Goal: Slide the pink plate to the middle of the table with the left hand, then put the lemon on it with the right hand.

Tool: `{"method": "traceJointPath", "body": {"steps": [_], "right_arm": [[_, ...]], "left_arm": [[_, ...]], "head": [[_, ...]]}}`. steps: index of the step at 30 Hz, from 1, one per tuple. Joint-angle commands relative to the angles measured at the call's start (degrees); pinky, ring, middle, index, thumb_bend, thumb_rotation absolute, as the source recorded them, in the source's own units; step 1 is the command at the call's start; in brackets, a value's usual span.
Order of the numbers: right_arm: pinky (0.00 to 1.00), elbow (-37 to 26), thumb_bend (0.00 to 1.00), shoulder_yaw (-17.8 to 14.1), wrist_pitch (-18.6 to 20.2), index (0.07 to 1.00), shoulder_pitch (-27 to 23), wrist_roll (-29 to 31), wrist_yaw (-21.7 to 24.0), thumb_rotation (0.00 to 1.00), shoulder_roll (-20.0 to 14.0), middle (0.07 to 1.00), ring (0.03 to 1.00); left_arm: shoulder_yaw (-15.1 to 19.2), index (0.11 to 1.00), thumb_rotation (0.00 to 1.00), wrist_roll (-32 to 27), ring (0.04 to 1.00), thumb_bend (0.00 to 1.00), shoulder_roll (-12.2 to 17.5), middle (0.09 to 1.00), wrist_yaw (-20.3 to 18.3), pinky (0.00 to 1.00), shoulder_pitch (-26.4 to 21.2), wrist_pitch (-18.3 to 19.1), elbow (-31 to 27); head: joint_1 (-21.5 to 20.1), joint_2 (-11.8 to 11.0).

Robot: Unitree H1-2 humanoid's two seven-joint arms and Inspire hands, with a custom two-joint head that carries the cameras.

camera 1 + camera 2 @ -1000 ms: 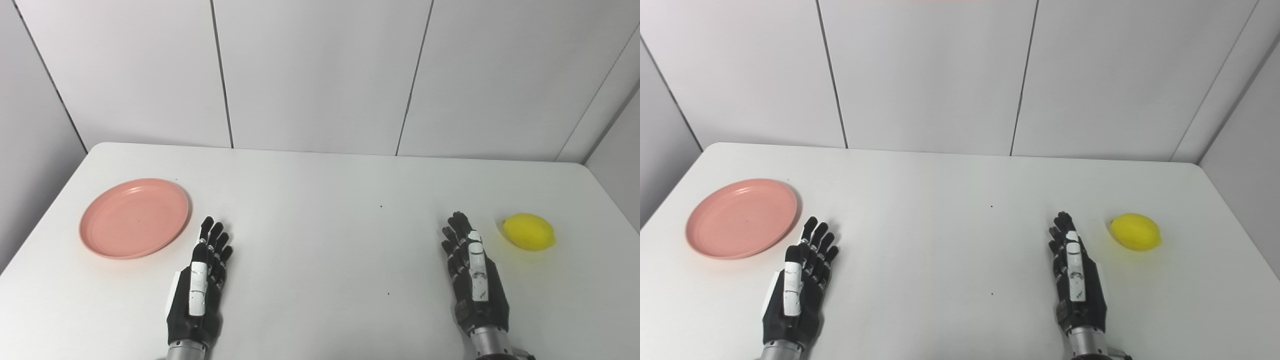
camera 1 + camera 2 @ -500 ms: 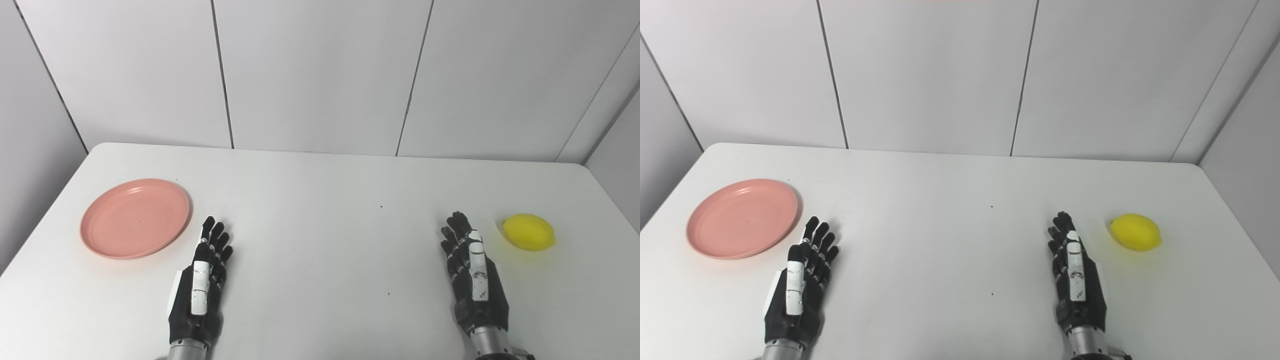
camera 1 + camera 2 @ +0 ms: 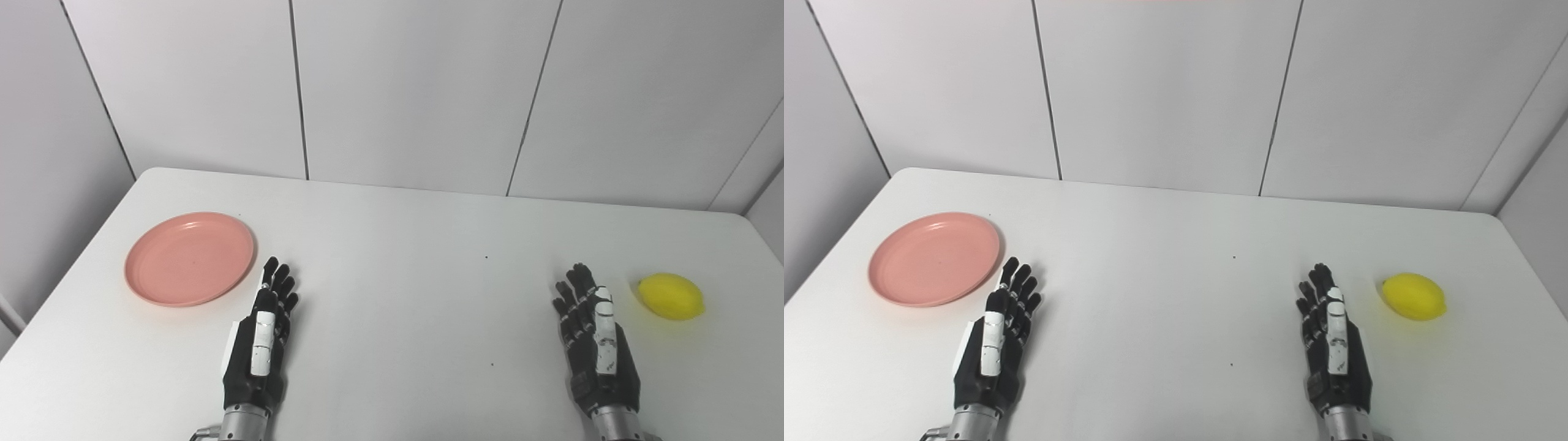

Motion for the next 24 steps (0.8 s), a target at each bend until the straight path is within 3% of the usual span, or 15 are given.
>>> {"method": "traceJointPath", "body": {"steps": [1, 17, 24], "right_arm": [[1.00, 3.93, 0.62, -0.60, 0.93, 0.951, 1.96, 0.19, 0.90, 0.89, -0.91, 0.982, 0.978], [1.00, 6.87, 0.61, -2.21, 0.38, 0.967, 1.09, 1.63, 2.56, 0.92, -2.63, 0.990, 0.991], [1.00, 8.12, 0.60, -2.67, 0.10, 0.975, 0.60, 2.47, 3.30, 0.93, -3.53, 0.992, 0.996]], "left_arm": [[-0.22, 1.000, 0.89, 0.70, 1.000, 0.89, -0.41, 0.991, 0.09, 1.00, 2.44, -2.18, 6.33], [-1.41, 1.000, 0.89, 2.50, 1.000, 0.87, -2.18, 0.986, 1.39, 1.00, 1.24, -5.40, 10.69], [-1.63, 1.000, 0.88, 3.11, 1.000, 0.89, -3.20, 0.980, 2.13, 1.00, 0.68, -6.30, 12.25]], "head": [[0.38, -0.53], [7.41, -2.92], [8.60, -3.33]]}}
